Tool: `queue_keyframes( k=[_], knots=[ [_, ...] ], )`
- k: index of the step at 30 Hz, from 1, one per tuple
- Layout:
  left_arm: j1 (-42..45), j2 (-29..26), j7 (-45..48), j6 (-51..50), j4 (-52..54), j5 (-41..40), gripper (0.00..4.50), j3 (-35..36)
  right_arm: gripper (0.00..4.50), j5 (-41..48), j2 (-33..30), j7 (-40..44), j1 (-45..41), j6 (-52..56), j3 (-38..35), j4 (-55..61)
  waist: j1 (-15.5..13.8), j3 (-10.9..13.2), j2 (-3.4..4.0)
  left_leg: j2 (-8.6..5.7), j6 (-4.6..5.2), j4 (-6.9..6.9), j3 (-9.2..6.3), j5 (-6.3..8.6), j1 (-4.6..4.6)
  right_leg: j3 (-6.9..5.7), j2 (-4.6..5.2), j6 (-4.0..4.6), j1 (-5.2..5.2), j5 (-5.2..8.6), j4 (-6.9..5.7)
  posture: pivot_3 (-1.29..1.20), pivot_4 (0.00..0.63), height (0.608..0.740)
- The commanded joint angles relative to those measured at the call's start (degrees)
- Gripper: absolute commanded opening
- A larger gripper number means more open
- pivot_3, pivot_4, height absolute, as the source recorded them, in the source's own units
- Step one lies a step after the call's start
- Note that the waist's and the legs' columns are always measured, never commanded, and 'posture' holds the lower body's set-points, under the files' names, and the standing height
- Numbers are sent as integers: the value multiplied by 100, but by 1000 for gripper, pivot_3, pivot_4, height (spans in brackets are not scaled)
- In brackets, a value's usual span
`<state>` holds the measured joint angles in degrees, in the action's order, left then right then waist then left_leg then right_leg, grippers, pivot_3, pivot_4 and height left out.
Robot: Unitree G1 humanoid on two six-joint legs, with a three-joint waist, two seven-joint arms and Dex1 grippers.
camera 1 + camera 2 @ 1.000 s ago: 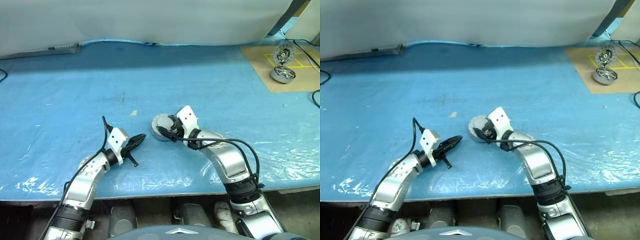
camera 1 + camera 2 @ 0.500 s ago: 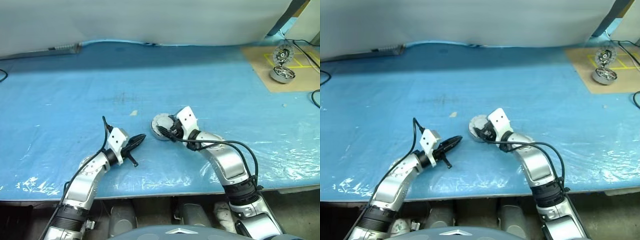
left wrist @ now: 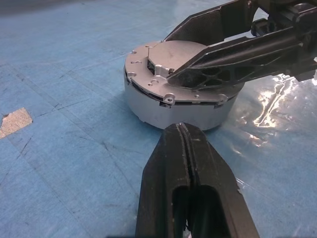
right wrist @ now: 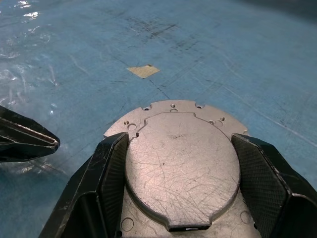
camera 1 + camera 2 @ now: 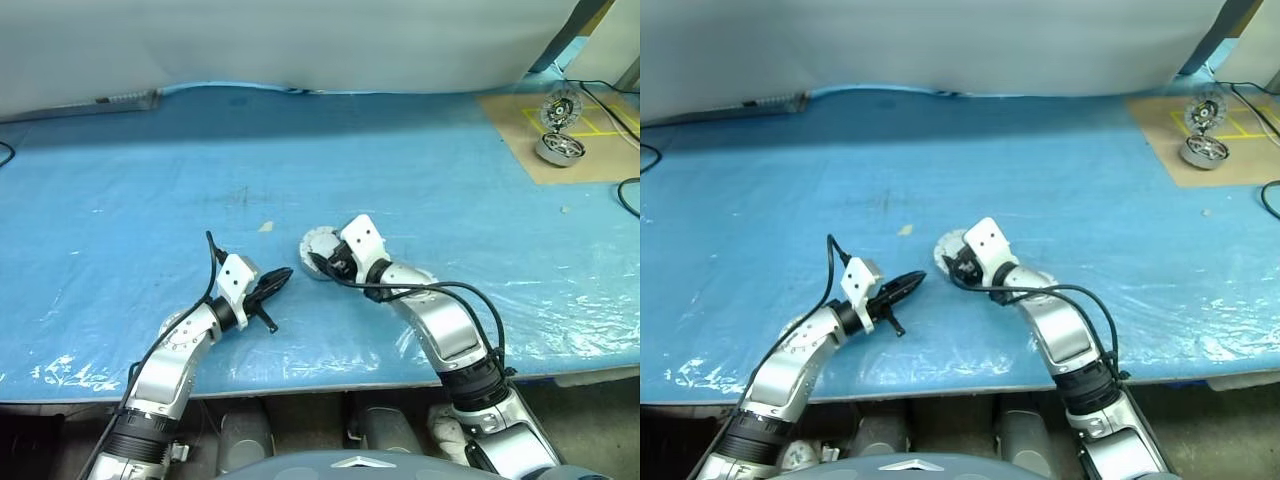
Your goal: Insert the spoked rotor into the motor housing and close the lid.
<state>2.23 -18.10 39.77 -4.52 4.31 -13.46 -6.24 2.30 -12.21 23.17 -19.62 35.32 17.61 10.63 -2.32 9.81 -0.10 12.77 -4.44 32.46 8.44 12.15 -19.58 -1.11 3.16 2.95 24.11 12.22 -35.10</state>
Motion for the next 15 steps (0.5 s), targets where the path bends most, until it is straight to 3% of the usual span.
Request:
queue_keyframes(
  k=[1, 10, 15],
  knots=[
    [2, 6, 22, 98, 147, -42, 0, 3, 2977, -131, 74, -135, -23, 324, 104, -114, -2, 0, 0, 0, 0, 0, 0, 0, 0, 0, 0, 0, 0, 0, 0, 0, 150, 740],
    [-11, 5, 82, 267, -44, -40, 0, 28, 2977, -91, 124, -96, 27, 280, 133, -259, 6, -3, 1, 0, -1, 0, 0, 0, 2, 2, 0, 0, 0, 0, 0, 0, 150, 740],
    [282, 45, -323, -334, -91, -233, 0, 356, 2977, -109, -107, 125, 200, -36, 115, -441, -6, -13, 2, -1, -1, -1, 0, 0, 1, 2, 0, 0, -1, 0, 1, 0, 150, 740]
  ],
)
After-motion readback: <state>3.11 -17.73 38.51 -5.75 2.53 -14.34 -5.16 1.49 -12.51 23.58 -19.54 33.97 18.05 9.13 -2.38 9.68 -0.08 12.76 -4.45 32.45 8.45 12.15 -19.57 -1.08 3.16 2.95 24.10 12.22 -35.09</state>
